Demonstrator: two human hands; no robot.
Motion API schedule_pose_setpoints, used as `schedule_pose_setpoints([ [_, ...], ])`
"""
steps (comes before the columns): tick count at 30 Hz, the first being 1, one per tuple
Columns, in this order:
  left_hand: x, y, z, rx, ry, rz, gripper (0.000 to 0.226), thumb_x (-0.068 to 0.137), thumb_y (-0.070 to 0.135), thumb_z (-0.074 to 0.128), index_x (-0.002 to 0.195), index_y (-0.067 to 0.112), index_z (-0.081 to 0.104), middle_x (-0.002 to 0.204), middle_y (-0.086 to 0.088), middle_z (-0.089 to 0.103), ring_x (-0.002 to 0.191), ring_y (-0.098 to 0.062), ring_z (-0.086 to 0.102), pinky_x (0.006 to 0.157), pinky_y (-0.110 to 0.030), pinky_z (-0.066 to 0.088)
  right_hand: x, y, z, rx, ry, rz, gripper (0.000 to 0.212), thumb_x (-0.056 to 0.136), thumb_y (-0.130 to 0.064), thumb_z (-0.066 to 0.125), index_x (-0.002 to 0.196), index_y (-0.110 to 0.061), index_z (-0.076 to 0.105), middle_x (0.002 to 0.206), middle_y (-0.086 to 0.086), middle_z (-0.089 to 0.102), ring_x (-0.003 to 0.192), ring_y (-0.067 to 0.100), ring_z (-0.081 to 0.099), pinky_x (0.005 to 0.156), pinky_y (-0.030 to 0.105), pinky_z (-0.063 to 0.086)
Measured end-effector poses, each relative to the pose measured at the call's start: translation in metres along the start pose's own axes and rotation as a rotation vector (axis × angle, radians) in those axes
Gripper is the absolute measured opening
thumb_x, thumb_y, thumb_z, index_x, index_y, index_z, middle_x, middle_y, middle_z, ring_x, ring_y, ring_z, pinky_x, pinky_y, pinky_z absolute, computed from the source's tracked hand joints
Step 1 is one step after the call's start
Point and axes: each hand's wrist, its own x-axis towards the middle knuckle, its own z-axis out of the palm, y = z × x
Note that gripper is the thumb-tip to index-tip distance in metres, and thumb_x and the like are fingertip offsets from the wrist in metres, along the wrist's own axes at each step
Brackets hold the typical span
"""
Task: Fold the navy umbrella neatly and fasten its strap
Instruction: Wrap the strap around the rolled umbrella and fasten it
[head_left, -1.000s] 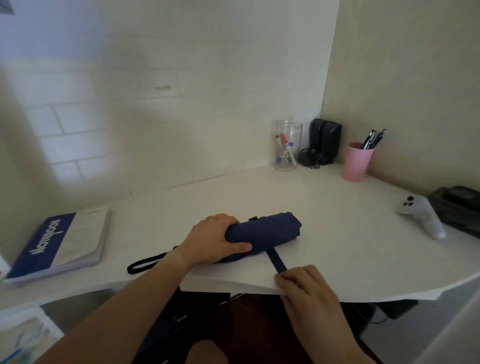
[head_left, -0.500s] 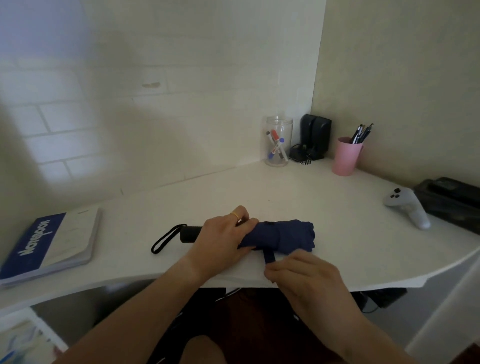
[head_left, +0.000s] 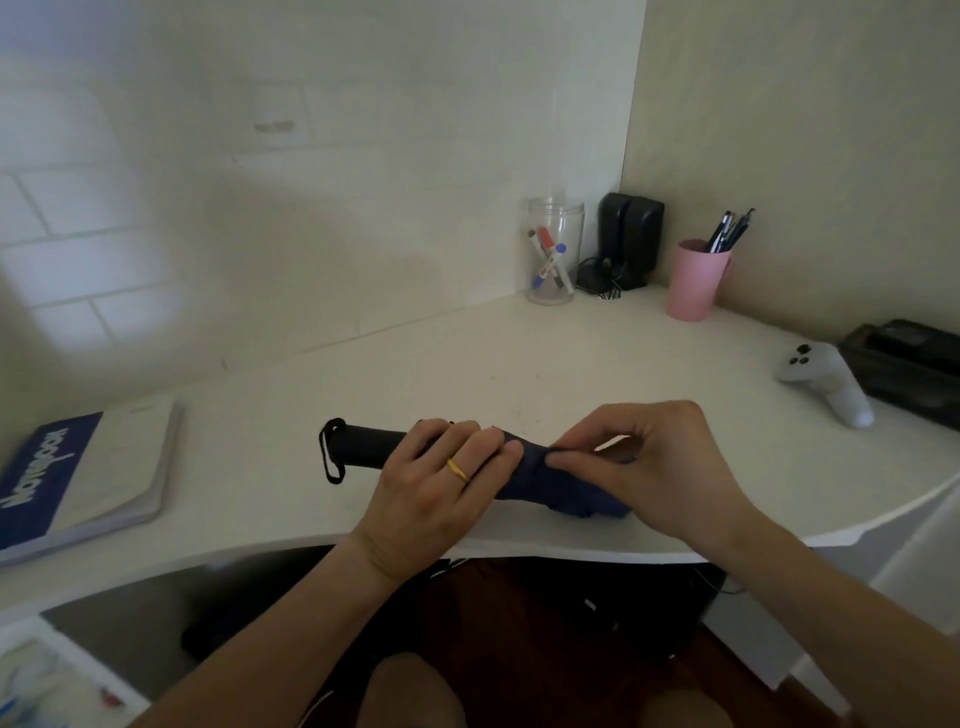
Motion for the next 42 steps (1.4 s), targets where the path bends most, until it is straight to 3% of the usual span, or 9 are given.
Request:
schedule_pose_setpoints([
  [12, -0.007, -0.002, 0.006, -0.036, 0.046, -0.037, 0.023, 0.092, 0.003, 0.069, 0.112, 0.01, 0.063, 0.098, -0.012, 0.075, 0.09, -0.03, 0.073, 0.081, -0.045, 0.058, 0.035, 0.019, 0.01, -0.094, -0.199, 0.193, 0.016, 0.074, -0.045, 0.082, 0.075, -0.029, 0.078, 0.072, -0.013, 0.075, 0.069, 0.0, 0.068, 0.07, 0.027, 0.056],
  [16, -0.004, -0.002, 0.004, -0.054, 0.076, -0.105, 0.024, 0.09, 0.005, 0.073, 0.108, 0.012, 0.06, 0.098, -0.013, 0.074, 0.089, -0.03, 0.073, 0.082, -0.046, 0.058, 0.047, 0.021, -0.01, 0.136, -0.581, 0.392, 0.056, 0.07, -0.062, 0.077, 0.117, -0.034, 0.066, 0.109, -0.012, 0.075, 0.1, 0.005, 0.07, 0.094, 0.032, 0.056],
  [19, 0.001, -0.002, 0.001, -0.054, 0.069, -0.144, 0.023, 0.089, 0.006, 0.072, 0.106, 0.013, 0.059, 0.102, -0.013, 0.072, 0.092, -0.03, 0.072, 0.083, -0.045, 0.058, 0.051, 0.012, -0.018, -0.023, -0.873, 0.319, 0.056, 0.07, -0.043, 0.087, 0.12, -0.03, 0.065, 0.108, -0.008, 0.076, 0.098, 0.01, 0.071, 0.09, 0.03, 0.058],
  [24, 0.029, -0.003, -0.013, -0.041, -0.463, -0.241, 0.045, 0.08, 0.03, 0.063, 0.123, 0.017, 0.061, 0.112, -0.004, 0.072, 0.104, -0.026, 0.068, 0.103, -0.044, 0.049, 0.054, 0.006, -0.011, -0.448, -0.694, 0.023, 0.033, 0.065, -0.037, 0.084, 0.093, -0.026, 0.071, 0.079, -0.009, 0.074, 0.074, 0.01, 0.068, 0.075, 0.036, 0.059],
  [29, 0.073, -0.015, -0.018, -0.35, -0.861, -0.579, 0.042, 0.075, 0.061, 0.07, 0.103, 0.031, 0.059, 0.093, 0.01, 0.071, 0.085, -0.016, 0.067, 0.073, -0.032, 0.053, 0.061, -0.003, -0.016, -0.745, -0.412, -0.404, 0.05, 0.068, -0.037, 0.076, 0.116, -0.035, 0.061, 0.103, -0.013, 0.067, 0.094, 0.013, 0.062, 0.078, 0.032, 0.052],
  [31, 0.084, -0.02, -0.016, -0.411, -0.788, -0.718, 0.033, 0.075, 0.054, 0.075, 0.088, 0.027, 0.06, 0.079, 0.008, 0.071, 0.076, -0.017, 0.069, 0.067, -0.032, 0.055, 0.063, -0.001, -0.023, -0.687, -0.207, -0.388, 0.068, 0.069, -0.04, 0.081, 0.131, -0.036, 0.052, 0.117, -0.013, 0.063, 0.105, 0.012, 0.058, 0.082, 0.031, 0.053],
  [34, 0.096, -0.025, -0.017, -0.708, -0.494, -1.08, 0.034, 0.075, 0.04, 0.082, 0.074, 0.011, 0.065, 0.062, -0.002, 0.073, 0.06, -0.022, 0.071, 0.063, -0.039, 0.061, 0.051, -0.001, -0.023, -0.158, 0.118, 0.005, 0.098, 0.072, -0.033, 0.087, 0.149, -0.037, 0.027, 0.133, -0.012, 0.054, 0.114, 0.005, 0.057, 0.096, 0.028, 0.051],
  [37, 0.12, -0.021, -0.027, -1.23, -0.156, -1.514, 0.033, 0.075, 0.03, 0.089, 0.075, 0.002, 0.07, 0.068, -0.014, 0.074, 0.061, -0.029, 0.07, 0.059, -0.038, 0.061, 0.032, -0.012, -0.003, 0.535, -0.088, 0.425, 0.098, 0.069, -0.024, 0.091, 0.147, -0.03, 0.033, 0.128, -0.001, 0.062, 0.106, 0.013, 0.069, 0.091, 0.032, 0.056],
  [42, 0.144, -0.01, -0.035, -1.475, -0.046, -1.688, 0.04, 0.067, 0.04, 0.09, 0.088, 0.009, 0.077, 0.088, -0.01, 0.081, 0.085, -0.028, 0.077, 0.081, -0.042, 0.064, 0.029, -0.035, 0.027, 0.717, -0.147, 0.398, 0.046, 0.083, -0.011, 0.079, 0.123, -0.019, 0.057, 0.081, 0.011, 0.075, 0.067, 0.028, 0.07, 0.061, 0.038, 0.058],
])
